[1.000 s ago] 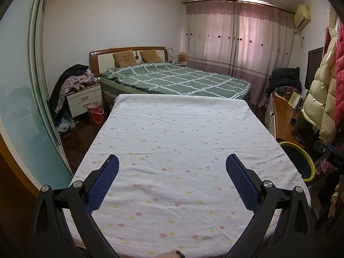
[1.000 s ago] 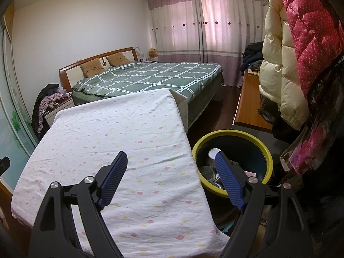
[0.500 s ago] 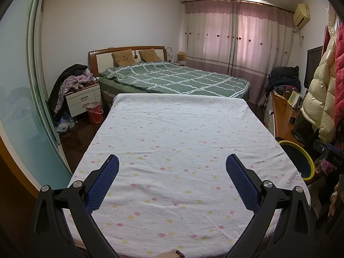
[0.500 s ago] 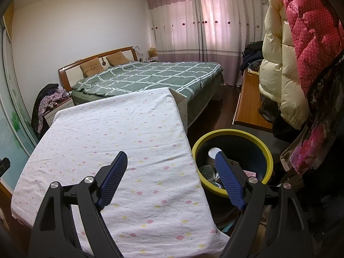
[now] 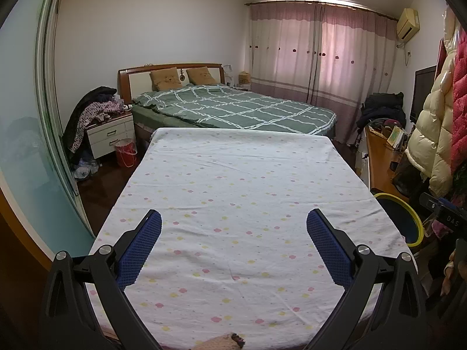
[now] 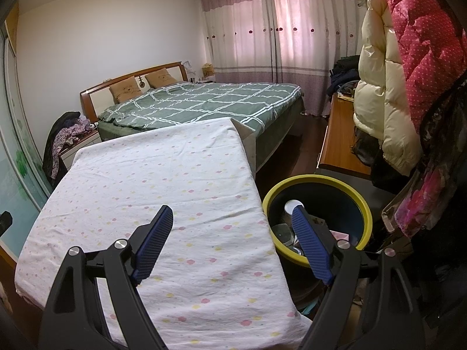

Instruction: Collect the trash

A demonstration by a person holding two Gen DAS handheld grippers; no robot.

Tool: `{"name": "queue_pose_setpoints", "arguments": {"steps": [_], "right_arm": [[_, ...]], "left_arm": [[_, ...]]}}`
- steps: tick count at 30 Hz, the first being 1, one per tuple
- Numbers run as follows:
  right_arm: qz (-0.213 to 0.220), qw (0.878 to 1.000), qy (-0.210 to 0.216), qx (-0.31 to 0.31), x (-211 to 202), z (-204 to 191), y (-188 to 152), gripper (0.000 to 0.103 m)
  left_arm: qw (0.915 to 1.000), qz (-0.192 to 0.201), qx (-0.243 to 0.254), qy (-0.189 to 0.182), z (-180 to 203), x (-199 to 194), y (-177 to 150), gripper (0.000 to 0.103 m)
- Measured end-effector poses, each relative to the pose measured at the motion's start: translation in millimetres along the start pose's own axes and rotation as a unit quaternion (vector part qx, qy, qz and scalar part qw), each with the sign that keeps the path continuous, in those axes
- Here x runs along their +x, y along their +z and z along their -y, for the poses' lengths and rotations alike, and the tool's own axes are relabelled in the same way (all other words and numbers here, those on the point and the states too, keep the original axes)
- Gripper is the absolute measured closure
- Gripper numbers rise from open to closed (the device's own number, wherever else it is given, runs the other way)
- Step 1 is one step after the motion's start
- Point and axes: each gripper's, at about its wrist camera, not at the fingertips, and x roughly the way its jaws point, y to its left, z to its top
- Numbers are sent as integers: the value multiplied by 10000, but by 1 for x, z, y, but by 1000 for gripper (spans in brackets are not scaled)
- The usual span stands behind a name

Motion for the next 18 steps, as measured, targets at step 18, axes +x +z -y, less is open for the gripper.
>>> {"name": "queue_pose_setpoints", "arguments": {"steps": [18], "right_arm": [[-57,10000,-8,6,4,-2,-1,24]], "left_arm": [[9999,-108,71,-13,5,6,2,5]]}}
